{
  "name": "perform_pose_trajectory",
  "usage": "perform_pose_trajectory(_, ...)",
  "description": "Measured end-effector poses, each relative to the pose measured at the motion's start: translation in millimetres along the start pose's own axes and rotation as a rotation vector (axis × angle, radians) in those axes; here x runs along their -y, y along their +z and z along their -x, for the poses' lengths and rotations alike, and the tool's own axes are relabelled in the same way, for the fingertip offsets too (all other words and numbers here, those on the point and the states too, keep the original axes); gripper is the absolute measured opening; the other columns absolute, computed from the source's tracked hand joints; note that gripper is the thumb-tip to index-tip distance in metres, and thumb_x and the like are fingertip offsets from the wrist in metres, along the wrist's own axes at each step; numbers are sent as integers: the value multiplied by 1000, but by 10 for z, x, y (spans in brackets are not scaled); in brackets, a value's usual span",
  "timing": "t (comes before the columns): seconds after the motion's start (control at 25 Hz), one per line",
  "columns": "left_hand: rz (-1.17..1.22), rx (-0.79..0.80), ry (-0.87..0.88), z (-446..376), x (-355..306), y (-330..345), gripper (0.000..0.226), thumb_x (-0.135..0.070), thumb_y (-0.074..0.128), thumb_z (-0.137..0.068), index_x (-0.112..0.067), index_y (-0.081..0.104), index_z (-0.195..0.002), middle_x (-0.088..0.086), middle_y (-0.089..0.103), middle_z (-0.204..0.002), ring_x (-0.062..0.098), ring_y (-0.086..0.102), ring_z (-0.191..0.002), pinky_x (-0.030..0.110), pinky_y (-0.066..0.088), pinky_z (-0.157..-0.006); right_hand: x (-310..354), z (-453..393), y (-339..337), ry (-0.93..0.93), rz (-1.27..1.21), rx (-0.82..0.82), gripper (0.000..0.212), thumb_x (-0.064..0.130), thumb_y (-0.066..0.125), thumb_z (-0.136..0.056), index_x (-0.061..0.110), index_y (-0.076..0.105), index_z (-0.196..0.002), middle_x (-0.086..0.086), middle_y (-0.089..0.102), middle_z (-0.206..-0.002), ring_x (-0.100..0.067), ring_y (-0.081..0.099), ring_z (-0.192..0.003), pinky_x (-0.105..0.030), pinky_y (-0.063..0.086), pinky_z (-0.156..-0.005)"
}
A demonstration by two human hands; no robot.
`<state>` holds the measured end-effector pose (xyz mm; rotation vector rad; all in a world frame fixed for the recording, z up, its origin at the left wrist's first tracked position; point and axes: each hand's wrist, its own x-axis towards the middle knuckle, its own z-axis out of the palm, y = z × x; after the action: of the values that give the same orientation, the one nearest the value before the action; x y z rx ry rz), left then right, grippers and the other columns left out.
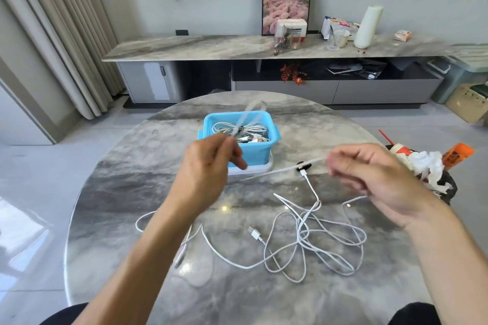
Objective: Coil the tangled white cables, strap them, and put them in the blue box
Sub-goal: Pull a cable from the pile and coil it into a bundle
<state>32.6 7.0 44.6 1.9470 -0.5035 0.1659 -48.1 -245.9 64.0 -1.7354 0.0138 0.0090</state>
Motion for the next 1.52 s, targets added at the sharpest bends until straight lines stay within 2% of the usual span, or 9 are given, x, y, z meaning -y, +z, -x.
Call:
perform_pose_trajectory(0.2,-41,481,195,222,-136,370,29,-26,41,-100,-14,63,-84,-9,58,-64,8,51,-61,26,43,-64,93,-18,64,-65,-613,-144,32,21,48,-91,11,70,-70,4,36,-47,-5,24,-38,-24,17,-45)
perform_pose_trajectory(0.4,491,260,-170,297,-232,514,34,-17,37,-106,-13,53,-77,-7,50,-62,4,37,-55,14,32,-55,31,-124,600,-73,-1203,-82,25,15,42,-96,9,65,-104,0,69,-84,-8,59,-66,-21,49,-59)
perform_pose_trajectory(0.56,447,64,-223,324,-171,623,37,-25,40,-105,-17,52,-71,-5,48,-66,9,39,-62,20,34,-59,-63,-186,911,-69,-1243,-106,20,12,45,-93,11,63,-103,-7,74,-97,-16,69,-84,-26,57,-75)
perform_pose_trajectory(0.8,667,94,-403,367,-194,707,35,-27,39,-105,0,53,-87,11,55,-70,20,54,-60,36,55,-58,-123,-179,936,-77,-1020,-139,22,4,46,-96,9,66,-88,-6,69,-85,-16,65,-81,-28,57,-82)
perform_pose_trajectory(1.04,778,215,-578,313,-281,633,40,-41,35,-104,-14,49,-78,-1,18,-57,7,12,-43,14,13,-39,-172,-183,776,-143,-346,-305,25,6,52,-96,19,72,-88,7,66,-82,-8,50,-68,-28,42,-71)
perform_pose_trajectory(1.24,616,299,-421,376,-295,602,38,-36,35,-105,-13,43,-76,1,26,-55,11,19,-45,20,16,-40,-198,-148,854,-253,16,-539,26,4,54,-97,24,61,-112,5,64,-92,-17,62,-70,-22,50,-65)
perform_pose_trajectory(1.36,527,301,-287,402,-252,626,37,-28,36,-105,-7,44,-77,-1,32,-53,15,29,-48,23,35,-44,-182,-180,820,-77,-298,-461,44,14,65,-82,31,55,-121,8,64,-111,-16,65,-89,-27,51,-74)
perform_pose_trajectory(1.48,470,387,-184,409,-220,654,38,-23,35,-106,-3,45,-75,-3,34,-49,26,44,-55,21,46,-56,-66,-172,788,102,-875,-119,14,28,65,-86,20,71,-96,-3,72,-92,-23,68,-89,-38,52,-87)
perform_pose_trajectory(1.52,517,433,-205,421,-230,662,37,-22,35,-106,-3,45,-76,0,34,-48,28,46,-55,19,47,-56,-52,-163,791,103,-903,-96,23,33,58,-92,14,72,-91,-5,70,-80,-24,69,-80,-40,51,-92)
